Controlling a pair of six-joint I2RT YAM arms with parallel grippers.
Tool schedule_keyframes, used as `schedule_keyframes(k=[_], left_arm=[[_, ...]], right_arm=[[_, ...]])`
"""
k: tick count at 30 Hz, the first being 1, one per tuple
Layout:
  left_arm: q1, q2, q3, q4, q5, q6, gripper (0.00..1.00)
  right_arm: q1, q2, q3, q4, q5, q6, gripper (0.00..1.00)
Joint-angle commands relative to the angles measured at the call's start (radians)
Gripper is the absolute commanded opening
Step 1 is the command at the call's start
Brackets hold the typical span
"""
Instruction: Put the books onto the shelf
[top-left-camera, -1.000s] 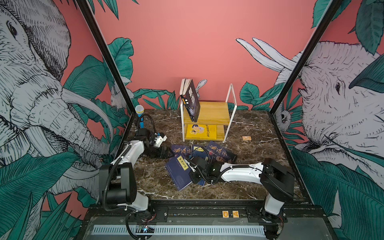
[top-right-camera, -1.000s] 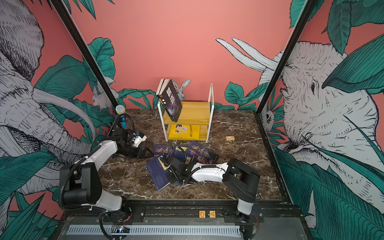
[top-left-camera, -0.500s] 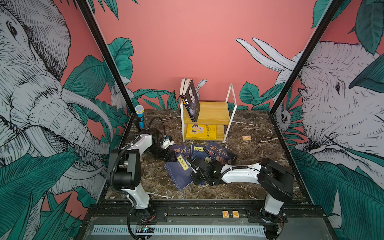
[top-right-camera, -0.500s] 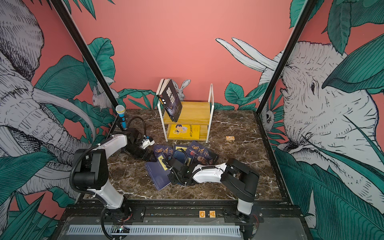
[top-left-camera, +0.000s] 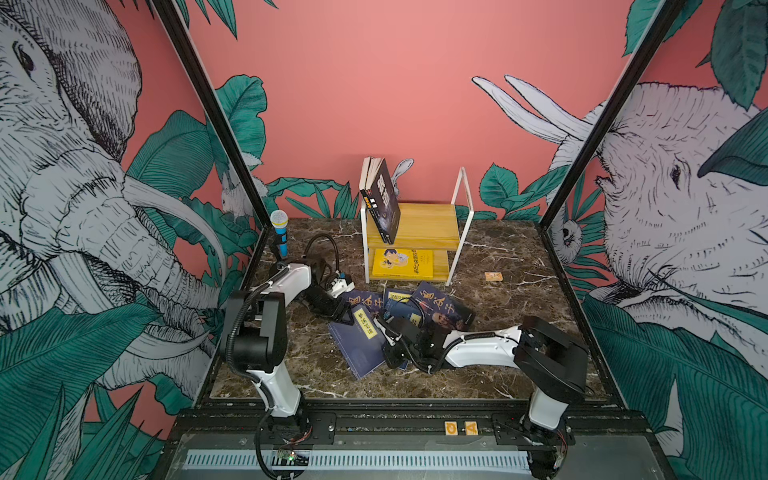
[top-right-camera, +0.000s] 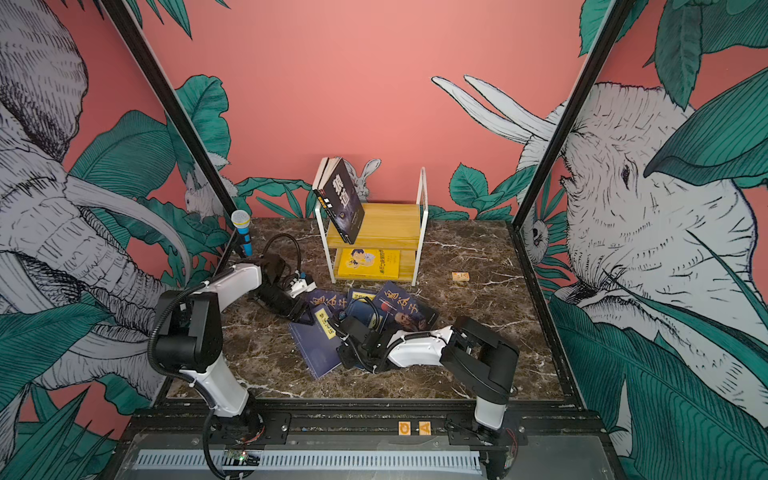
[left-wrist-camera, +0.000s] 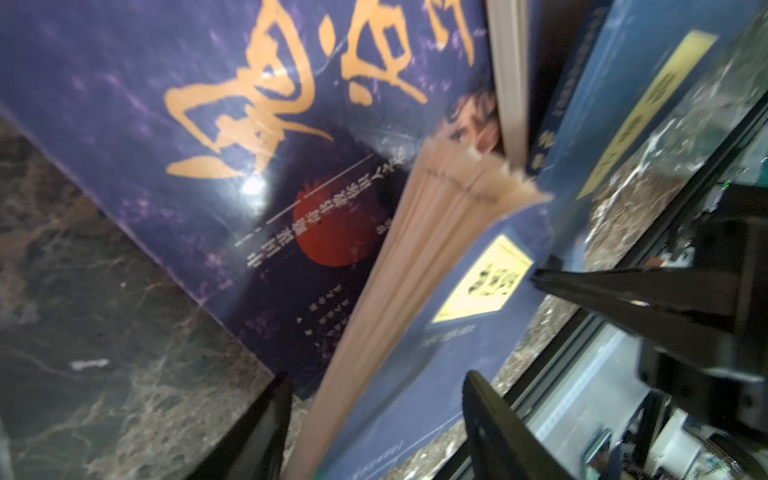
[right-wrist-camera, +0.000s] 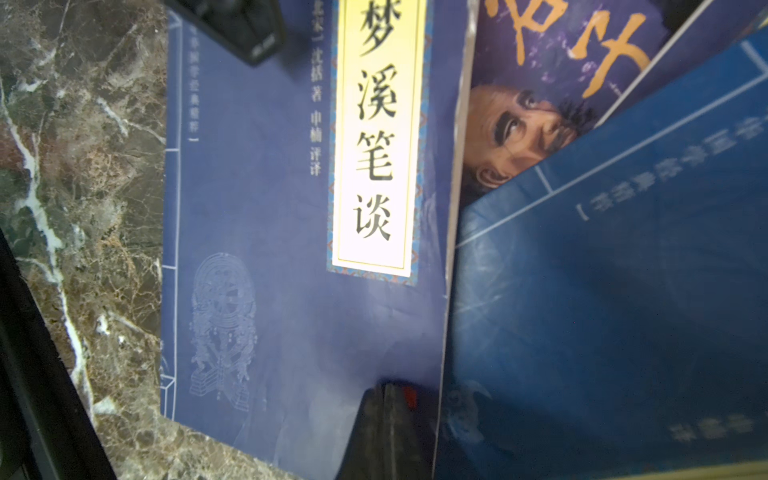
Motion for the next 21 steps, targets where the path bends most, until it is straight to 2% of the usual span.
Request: schedule_keyframes(k=[1,4,8,11,16,21], left_arm=[[-0.005,-0.056,-0.018,-0.056,0.064,0.02,0.56],[-0.005,-0.08,-0.02,-0.058,0.064,0.017,0.48],[-0.006,-0.106,-0.033,-0.052,0.128,0.012,0.35],[-0.006,-0.125,-0.036,-0.052,0.134,0.003,0.19],[-0.005,-0.155,-0.057,-0.035,0.153,-0.002,0.01],[-0.005,-0.207,-0.07,-0.013,0.172,-0.033,0.0]], right_arm=[[-0.015,0.038,-0.017,-0.09,0.032,0.0,0.0],[-0.014,0.023,-0.012,-0.105,0.034,-0.002,0.0],[-0.014,0.02,-0.02,-0.088,0.048,-0.002,0.0],[-0.016,0.017,0.005,-0.121,0.043,0.001,0.0],[-0.013,-0.003,0.002,-0.111,0.065,-0.006,0.0],[-0.002,-0.063,0.028,-0.166,0.107,-0.023,0.0]])
